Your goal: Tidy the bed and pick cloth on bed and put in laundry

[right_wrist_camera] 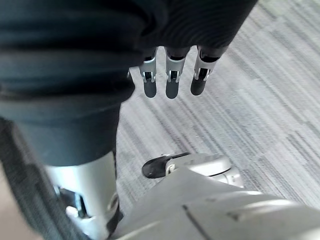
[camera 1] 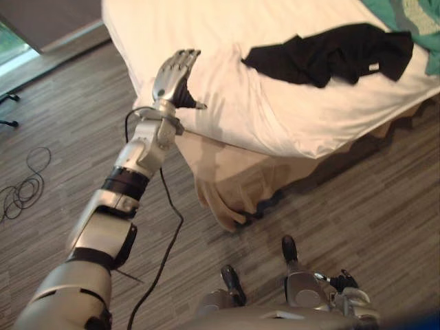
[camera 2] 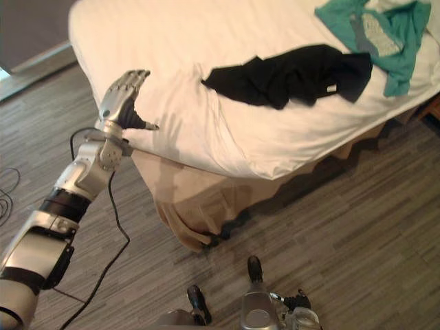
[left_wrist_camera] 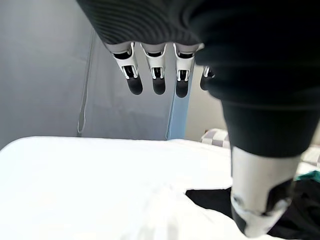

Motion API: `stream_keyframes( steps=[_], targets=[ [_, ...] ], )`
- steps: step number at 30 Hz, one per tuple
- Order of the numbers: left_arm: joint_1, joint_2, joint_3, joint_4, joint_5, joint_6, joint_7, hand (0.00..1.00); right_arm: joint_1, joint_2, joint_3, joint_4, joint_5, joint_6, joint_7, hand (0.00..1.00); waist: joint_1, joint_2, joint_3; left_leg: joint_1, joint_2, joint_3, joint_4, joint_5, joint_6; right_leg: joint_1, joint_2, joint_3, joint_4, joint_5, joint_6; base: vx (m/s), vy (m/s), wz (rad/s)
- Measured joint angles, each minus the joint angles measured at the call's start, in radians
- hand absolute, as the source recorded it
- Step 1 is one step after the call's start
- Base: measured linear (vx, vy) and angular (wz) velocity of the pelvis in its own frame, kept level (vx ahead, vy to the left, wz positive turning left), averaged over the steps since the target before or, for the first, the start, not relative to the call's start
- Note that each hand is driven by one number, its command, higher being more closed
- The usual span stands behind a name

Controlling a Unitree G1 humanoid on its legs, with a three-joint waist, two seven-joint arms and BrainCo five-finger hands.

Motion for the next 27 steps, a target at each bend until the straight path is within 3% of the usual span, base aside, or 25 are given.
stream_keyframes(
  steps=[6, 12, 15, 16, 20, 27],
  targets=[
    [-0.152, 0.0, -0.003, 0.106, 0.008, 0.039, 0.001, 0.0, -0.045, 0.013, -0.002, -0.009, 0.042, -0.011, -0.019, 0.0, -0.02, -0.003, 0.065, -0.071, -0.002, 0.004, -0.017, 0.029, -0.001, -0.079, 0.009, 0.006, -0.002, 0.025, -0.012, 0.01, -0.027, -0.02],
    [-0.269, 0.001, 0.002, 0.146, 0.044, 0.096, 0.009, 0.0, -0.105, 0.039, 0.029, -0.068, 0.116, -0.046, -0.035, 0.0, -0.01, -0.019, 0.108, -0.131, -0.007, 0.0, -0.017, 0.045, -0.001, -0.138, 0.005, 0.021, 0.0, 0.037, -0.017, 0.01, 0.001, 0.01],
    [-0.295, 0.003, 0.03, 0.146, 0.045, 0.133, 0.012, 0.0, -0.114, 0.051, 0.074, -0.103, 0.157, -0.058, -0.035, 0.0, 0.013, -0.026, 0.117, -0.152, -0.007, 0.0, -0.017, 0.049, -0.002, -0.162, 0.005, 0.023, 0.006, 0.037, -0.017, 0.0, 0.0, 0.0],
    [-0.3, 0.007, 0.038, 0.146, 0.045, 0.138, 0.015, 1.0, -0.114, 0.052, 0.083, -0.11, 0.158, -0.062, -0.036, 0.0, 0.016, -0.027, 0.118, -0.159, -0.007, 0.0, -0.017, 0.053, -0.002, -0.168, 0.004, 0.023, 0.009, 0.037, -0.017, -0.01, -0.01, 0.06],
    [-0.317, 0.051, 0.102, 0.177, 0.043, 0.151, 0.048, 1.0, -0.114, 0.069, 0.144, -0.151, 0.177, -0.067, -0.035, 0.0, 0.047, -0.038, 0.137, -0.191, 0.004, -0.001, -0.018, 0.062, -0.005, -0.204, 0.006, 0.019, 0.023, 0.036, -0.018, -0.02, -0.025, 0.06],
    [-0.293, 0.04, 0.135, 0.219, 0.02, 0.14, 0.013, 1.0, -0.115, 0.068, 0.188, -0.178, 0.19, -0.066, -0.035, 0.0, 0.073, -0.049, 0.143, -0.203, 0.012, 0.0, -0.022, 0.076, -0.005, -0.225, 0.005, -0.006, 0.071, 0.026, -0.029, -0.03, 0.001, 0.12]
  ],
)
